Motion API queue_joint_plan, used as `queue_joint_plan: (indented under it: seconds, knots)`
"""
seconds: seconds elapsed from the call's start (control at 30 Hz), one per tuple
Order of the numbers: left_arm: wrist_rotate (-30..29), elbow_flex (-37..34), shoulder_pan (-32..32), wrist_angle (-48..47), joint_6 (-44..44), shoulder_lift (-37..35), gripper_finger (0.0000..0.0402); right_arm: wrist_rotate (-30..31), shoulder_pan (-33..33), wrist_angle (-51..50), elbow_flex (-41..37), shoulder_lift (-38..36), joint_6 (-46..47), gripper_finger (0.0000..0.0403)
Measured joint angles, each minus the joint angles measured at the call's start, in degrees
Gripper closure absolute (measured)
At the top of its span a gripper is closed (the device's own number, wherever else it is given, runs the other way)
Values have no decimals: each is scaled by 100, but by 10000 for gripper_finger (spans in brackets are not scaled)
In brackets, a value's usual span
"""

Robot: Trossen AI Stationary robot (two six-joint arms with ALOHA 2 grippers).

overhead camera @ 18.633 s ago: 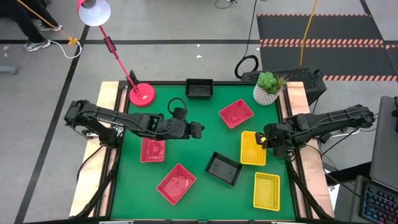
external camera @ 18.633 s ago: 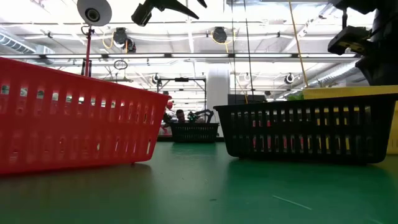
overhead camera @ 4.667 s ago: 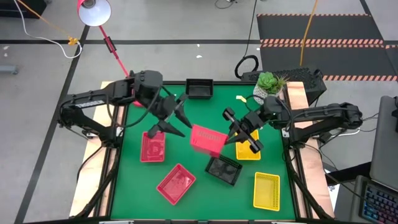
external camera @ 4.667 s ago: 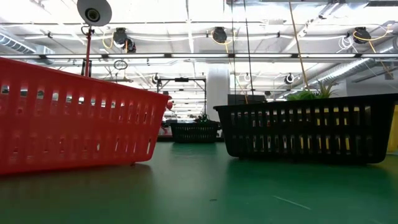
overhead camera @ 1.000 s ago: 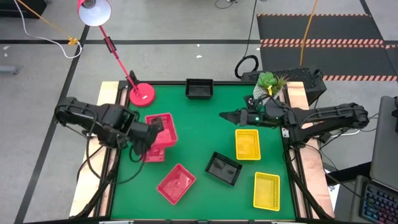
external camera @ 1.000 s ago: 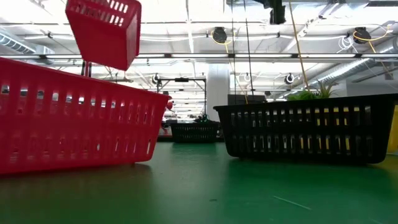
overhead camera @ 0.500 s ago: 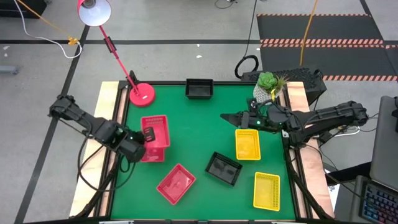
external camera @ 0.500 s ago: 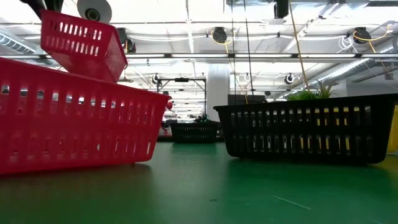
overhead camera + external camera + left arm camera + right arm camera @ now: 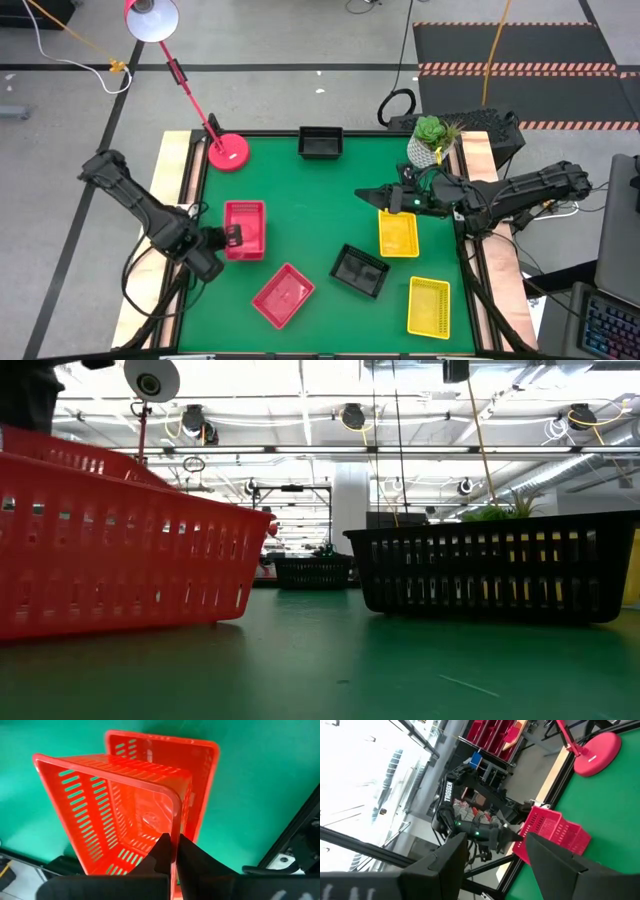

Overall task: Stack baskets by color
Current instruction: Stack the top red bin on the middle red bin

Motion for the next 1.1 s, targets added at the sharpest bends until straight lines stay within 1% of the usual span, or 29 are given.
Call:
queue_joint_plan:
  seconds: [0.17, 0.33, 0.43, 0.6, 0.87, 0.97, 1.1]
  knots:
    - [-105, -254, -297, 145, -37, -36, 389, 16, 0, -8, 0, 0, -4, 202]
    - [-78, -444, -388, 448, -40, -35, 394, 87, 0, -50, -2, 2, -21, 202]
    - [-80, -518, -399, 539, -13, -35, 394, 94, -2, -48, -2, 2, -87, 202]
    - [-105, -714, -400, 670, -142, -35, 383, 112, -2, -48, -2, 2, -102, 202]
    - [-57, -1014, -401, 734, -211, -35, 394, 175, -2, -46, -2, 2, -111, 202]
    - [-67, -1098, -399, 858, -209, -35, 382, 367, -2, -46, -2, 2, -167, 202]
    - [-76, -1151, -401, 1052, -184, -35, 377, 409, -4, -46, -2, 2, -209, 202]
